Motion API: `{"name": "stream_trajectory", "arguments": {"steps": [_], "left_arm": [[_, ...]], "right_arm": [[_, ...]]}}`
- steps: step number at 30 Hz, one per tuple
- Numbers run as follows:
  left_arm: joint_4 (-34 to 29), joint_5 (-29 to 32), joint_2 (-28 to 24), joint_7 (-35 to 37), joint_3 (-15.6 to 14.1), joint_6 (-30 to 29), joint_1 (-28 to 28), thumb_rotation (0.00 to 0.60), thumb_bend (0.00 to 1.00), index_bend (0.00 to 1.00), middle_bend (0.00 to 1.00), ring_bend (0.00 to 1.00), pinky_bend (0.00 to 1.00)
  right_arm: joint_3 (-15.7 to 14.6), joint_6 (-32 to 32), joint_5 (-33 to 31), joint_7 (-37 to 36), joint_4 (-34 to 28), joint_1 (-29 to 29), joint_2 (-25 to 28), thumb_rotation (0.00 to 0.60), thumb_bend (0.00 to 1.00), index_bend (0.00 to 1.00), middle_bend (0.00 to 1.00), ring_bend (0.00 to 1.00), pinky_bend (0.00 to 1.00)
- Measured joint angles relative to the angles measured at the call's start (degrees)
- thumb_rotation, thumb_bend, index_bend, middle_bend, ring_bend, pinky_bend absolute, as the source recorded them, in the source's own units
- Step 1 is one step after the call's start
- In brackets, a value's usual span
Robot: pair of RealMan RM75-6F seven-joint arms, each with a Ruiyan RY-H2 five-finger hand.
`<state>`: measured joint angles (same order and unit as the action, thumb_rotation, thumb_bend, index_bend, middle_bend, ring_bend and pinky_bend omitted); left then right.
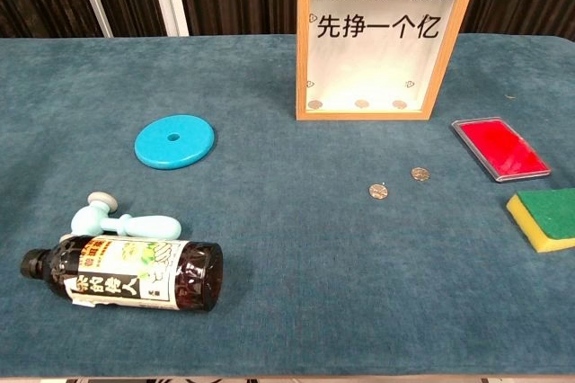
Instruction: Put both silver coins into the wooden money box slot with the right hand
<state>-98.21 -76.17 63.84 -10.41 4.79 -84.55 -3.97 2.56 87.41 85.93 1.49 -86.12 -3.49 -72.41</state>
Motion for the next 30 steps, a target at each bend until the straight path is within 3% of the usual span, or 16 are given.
{"name": "stream_trajectory", "arguments": {"steps": [11, 14, 24, 30], "left_arm": [[0.7, -1.32, 0.0, 1.06, -0.22, -0.03, -0.17, 0.6, 0.29, 0.01, 0.0, 0.0, 0.0], [0.9, -1.89, -0.07, 1.42, -0.25, -0.23, -0.17, 0.6, 0.29, 0.01, 0.0, 0.0, 0.0], [1.67, -3.59, -0.52, 3.38, -0.74, -0.17, -0.25, 0.6, 0.29, 0.01, 0.0, 0.0, 0.0], [2.25, -5.04, -0.68, 4.79, -1.03, -0.1, -0.41, 0.6, 0.3, 0.01, 0.0, 0.0, 0.0]], "right_arm": [[0.0, 1.04, 1.91, 0.88, -0.44, -0.04, -0.52, 0.6, 0.4, 0.14, 0.01, 0.0, 0.0], [-0.03, -0.06, 2.16, 1.18, -1.57, -0.66, -0.2, 0.6, 0.4, 0.19, 0.01, 0.0, 0.0], [2.59, -11.23, 0.93, 5.67, -7.49, -8.44, 0.27, 0.6, 0.4, 0.26, 0.01, 0.0, 0.0], [4.44, -18.67, -2.92, 11.29, -7.57, -13.73, -4.02, 0.6, 0.4, 0.29, 0.01, 0.0, 0.0]]}}
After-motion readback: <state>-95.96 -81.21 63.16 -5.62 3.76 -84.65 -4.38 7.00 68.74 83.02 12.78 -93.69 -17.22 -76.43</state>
